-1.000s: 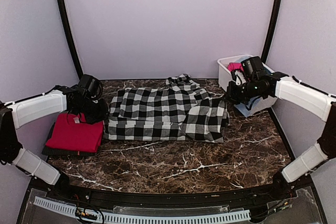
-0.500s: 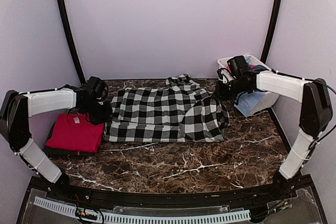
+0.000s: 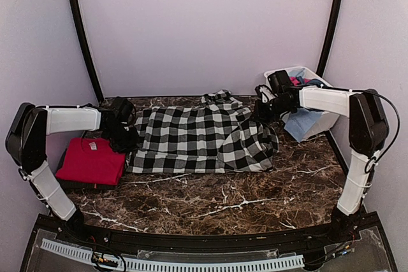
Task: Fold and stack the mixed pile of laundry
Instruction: Fold the flattened shirt at the center of the board.
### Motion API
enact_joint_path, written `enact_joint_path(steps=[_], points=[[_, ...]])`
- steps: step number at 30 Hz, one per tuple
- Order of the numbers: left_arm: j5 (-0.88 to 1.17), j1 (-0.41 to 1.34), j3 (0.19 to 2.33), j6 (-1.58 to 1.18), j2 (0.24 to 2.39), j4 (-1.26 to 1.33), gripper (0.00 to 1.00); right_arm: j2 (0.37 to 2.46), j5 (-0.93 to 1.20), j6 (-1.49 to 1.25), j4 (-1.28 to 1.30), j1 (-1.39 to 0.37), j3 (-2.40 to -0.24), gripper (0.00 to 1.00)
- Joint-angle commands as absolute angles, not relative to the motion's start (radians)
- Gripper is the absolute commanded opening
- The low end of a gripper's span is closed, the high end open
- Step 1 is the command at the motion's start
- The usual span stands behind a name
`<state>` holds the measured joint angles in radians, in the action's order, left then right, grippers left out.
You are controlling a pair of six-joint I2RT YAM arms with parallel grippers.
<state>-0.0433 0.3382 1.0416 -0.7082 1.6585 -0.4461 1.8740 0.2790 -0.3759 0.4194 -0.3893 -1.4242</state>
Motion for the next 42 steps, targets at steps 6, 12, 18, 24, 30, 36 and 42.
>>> enact_joint_path(steps=[6, 12, 18, 24, 30, 36, 42], points=[[-0.007, 0.331, 1.082, -0.608, 1.496, -0.425, 0.66, 1.804, 0.418, -0.336, 0.407, -0.445, -1.434, 0.0], [0.092, 0.331, 1.08, -0.501, 1.396, -0.408, 0.81, 1.717, 0.416, -0.271, 0.422, -0.585, -1.316, 0.0], [0.191, 0.333, 0.99, -0.466, 1.317, -0.354, 0.83, 1.619, 0.366, -0.264, 0.384, -0.763, -1.099, 0.0], [0.184, 0.333, 0.966, -0.441, 1.282, -0.362, 0.84, 1.596, 0.352, -0.317, 0.362, -0.923, -0.911, 0.03], [0.202, 0.333, 0.974, -0.431, 1.297, -0.363, 0.84, 1.477, 0.265, -0.326, 0.478, -0.925, -0.914, 0.54], [0.222, 0.333, 0.984, -0.433, 1.306, -0.357, 0.84, 1.325, 0.23, -0.329, 0.583, -0.754, -1.008, 0.63], [0.22, 0.333, 1.0, -0.427, 1.307, -0.363, 0.85, 1.368, 0.144, -0.36, 0.676, -0.554, -1.001, 0.51]])
